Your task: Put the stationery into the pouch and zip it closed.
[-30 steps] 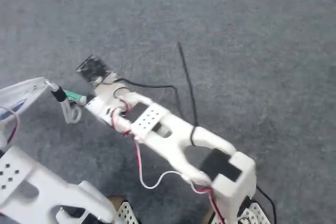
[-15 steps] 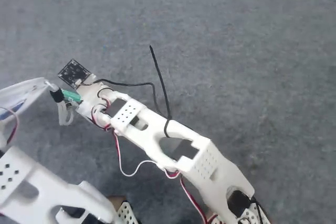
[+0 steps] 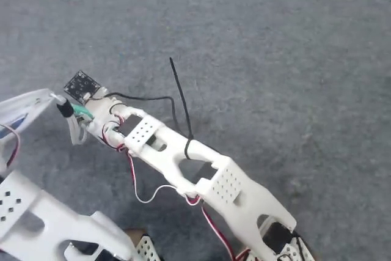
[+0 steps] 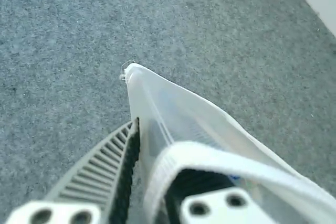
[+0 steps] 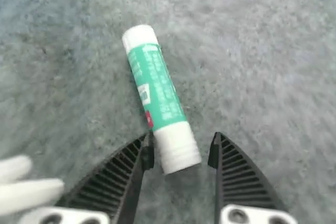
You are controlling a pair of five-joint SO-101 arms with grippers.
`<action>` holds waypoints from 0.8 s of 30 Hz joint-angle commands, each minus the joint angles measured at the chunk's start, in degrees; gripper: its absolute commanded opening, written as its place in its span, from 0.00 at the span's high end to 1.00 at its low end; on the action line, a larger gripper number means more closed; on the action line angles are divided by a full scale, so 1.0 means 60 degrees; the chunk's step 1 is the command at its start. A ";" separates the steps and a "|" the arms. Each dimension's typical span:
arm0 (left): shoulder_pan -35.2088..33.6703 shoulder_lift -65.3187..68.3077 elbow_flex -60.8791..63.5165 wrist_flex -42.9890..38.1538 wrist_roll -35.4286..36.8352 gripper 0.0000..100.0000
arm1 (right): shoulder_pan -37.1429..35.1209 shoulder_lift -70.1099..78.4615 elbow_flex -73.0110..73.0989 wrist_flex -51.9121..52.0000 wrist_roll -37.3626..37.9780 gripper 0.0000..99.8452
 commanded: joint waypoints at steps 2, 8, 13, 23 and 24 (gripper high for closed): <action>-0.0044 -0.0571 -0.0300 -0.0425 -0.0088 0.99 | -0.0095 -0.0007 -0.0557 0.0051 0.0103 0.83; -0.0044 -0.0571 -0.0300 -0.0425 -0.0088 0.99 | -0.0095 0.0007 -0.0557 0.0051 0.0103 0.90; -0.0044 -0.0571 -0.0300 -0.0425 -0.0103 0.99 | -0.0081 0.0007 -0.0557 0.0051 0.0557 0.99; 0.0000 -0.0571 -0.0300 -0.0440 -0.0220 0.99 | 0.0066 -0.0828 -0.0542 0.1722 0.0571 0.99; 0.0000 -0.0571 -0.0300 -0.0440 -0.0220 0.99 | 0.0125 -0.1018 -0.0542 0.2000 0.0571 0.99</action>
